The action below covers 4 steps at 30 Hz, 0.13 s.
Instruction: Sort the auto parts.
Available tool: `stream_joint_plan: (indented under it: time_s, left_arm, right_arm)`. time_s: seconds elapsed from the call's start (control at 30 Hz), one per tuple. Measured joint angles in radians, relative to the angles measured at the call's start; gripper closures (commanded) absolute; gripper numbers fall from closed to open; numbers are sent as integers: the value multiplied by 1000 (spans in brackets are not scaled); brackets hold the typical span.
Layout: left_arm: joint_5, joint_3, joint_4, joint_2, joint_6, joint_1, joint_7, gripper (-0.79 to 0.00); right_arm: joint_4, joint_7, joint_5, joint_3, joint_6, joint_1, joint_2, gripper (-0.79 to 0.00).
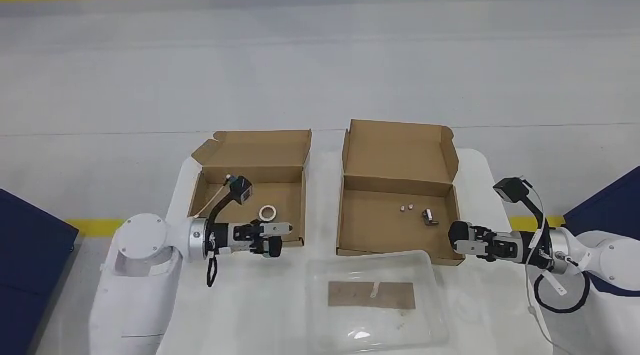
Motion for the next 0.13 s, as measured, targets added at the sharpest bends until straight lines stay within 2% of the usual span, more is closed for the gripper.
stream_joint_plan:
  time_s: [0.13]
  left_arm:
    - [0,0,0,0,0,0,0,-785]
  right_arm:
    - [0,0,0,0,0,0,0,-784]
